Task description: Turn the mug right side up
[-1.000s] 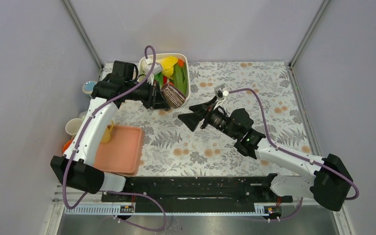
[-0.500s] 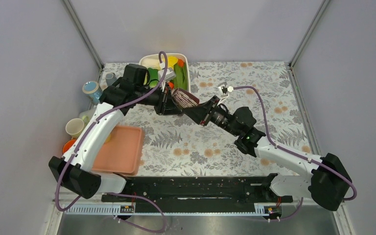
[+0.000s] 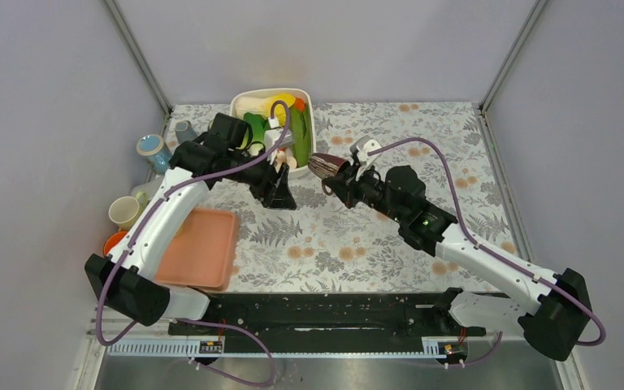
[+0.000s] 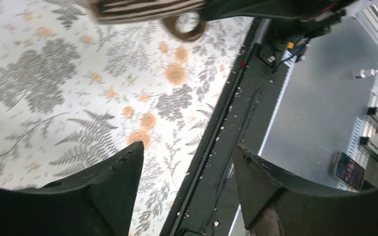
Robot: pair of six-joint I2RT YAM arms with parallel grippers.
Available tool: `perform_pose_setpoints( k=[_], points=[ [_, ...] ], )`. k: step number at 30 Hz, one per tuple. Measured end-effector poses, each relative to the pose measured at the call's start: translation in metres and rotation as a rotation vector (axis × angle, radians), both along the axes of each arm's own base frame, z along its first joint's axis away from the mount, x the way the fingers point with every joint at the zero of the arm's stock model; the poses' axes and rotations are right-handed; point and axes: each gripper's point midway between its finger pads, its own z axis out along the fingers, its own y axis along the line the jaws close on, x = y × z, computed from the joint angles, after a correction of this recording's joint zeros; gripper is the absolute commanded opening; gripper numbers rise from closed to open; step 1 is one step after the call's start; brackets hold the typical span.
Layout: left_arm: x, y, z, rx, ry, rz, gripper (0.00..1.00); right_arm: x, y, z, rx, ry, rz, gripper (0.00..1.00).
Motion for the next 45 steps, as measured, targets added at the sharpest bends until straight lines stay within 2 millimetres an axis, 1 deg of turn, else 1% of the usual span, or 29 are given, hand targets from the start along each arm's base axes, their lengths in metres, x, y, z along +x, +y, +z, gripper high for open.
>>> perform_pose_setpoints(
  k=[1, 3, 5, 6, 9, 12, 14, 16, 19, 23, 27, 29, 30, 32, 34, 36, 37, 40, 44, 45],
  points=[
    [0.005, 0.005, -0.002, 0.012, -0.006, 0.019, 0.74, 0.0, -0.002, -0.004, -0.065, -0.015, 0.005, 0.0],
    [0.014, 0.017, -0.006, 0.04, -0.014, 0.068, 0.83, -0.001, -0.007, -0.013, -0.185, -0.042, 0.024, 0.0],
    [0.025, 0.028, -0.01, 0.079, -0.029, 0.125, 0.88, -0.005, -0.009, -0.023, -0.295, -0.071, 0.058, 0.0],
    [0.029, 0.031, -0.011, 0.092, -0.034, 0.144, 0.93, -0.009, -0.009, -0.031, -0.358, -0.091, 0.084, 0.0],
    [0.034, 0.032, -0.012, 0.112, -0.042, 0.177, 0.99, -0.033, -0.003, -0.062, -0.563, -0.171, 0.206, 0.0],
    [0.038, 0.02, -0.006, 0.131, -0.069, 0.18, 0.99, -0.059, 0.006, -0.092, -0.734, -0.246, 0.346, 0.0],
    [0.038, 0.006, -0.001, 0.143, -0.102, 0.163, 0.99, -0.066, 0.008, -0.105, -0.806, -0.274, 0.396, 0.0],
    [0.034, -0.011, 0.002, 0.156, -0.138, 0.132, 0.98, -0.066, 0.006, -0.115, -0.865, -0.292, 0.412, 0.0],
    [0.03, -0.028, -0.001, 0.191, -0.179, 0.108, 0.92, -0.064, 0.004, -0.121, -0.917, -0.305, 0.416, 0.0],
    [0.035, -0.04, -0.016, 0.275, -0.215, 0.112, 0.88, -0.063, 0.008, -0.117, -0.934, -0.325, 0.409, 0.0],
    [0.04, -0.05, -0.034, 0.357, -0.242, 0.103, 0.78, -0.062, 0.015, -0.113, -0.945, -0.334, 0.409, 0.0],
    [0.041, -0.053, -0.044, 0.405, -0.265, 0.095, 0.67, -0.06, 0.019, -0.112, -0.949, -0.336, 0.404, 0.0],
    [0.043, -0.053, -0.048, 0.428, -0.279, 0.092, 0.6, -0.059, 0.02, -0.11, -0.95, -0.336, 0.4, 0.0],
    [0.046, -0.052, -0.053, 0.467, -0.303, 0.097, 0.42, -0.057, 0.021, -0.108, -0.952, -0.335, 0.388, 0.0],
    [0.049, -0.053, -0.054, 0.476, -0.323, 0.1, 0.26, -0.054, 0.022, -0.107, -0.955, -0.336, 0.374, 0.0],
    [0.048, -0.056, -0.055, 0.478, -0.338, 0.091, 0.06, -0.05, 0.024, -0.106, -0.958, -0.335, 0.357, 0.0],
    [0.049, -0.056, -0.055, 0.487, -0.359, 0.083, 0.0, -0.049, 0.025, -0.106, -0.959, -0.334, 0.352, 0.0],
    [0.052, -0.053, -0.062, 0.525, -0.39, 0.052, 0.0, -0.048, 0.027, -0.103, -0.956, -0.333, 0.355, 0.0],
    [0.052, -0.052, -0.072, 0.543, -0.406, 0.016, 0.0, -0.048, 0.028, -0.112, -0.974, -0.313, 0.359, 0.0],
    [0.052, -0.052, -0.075, 0.544, -0.407, 0.008, 0.0, -0.048, 0.028, -0.115, -0.978, -0.306, 0.361, 0.02]
  ],
)
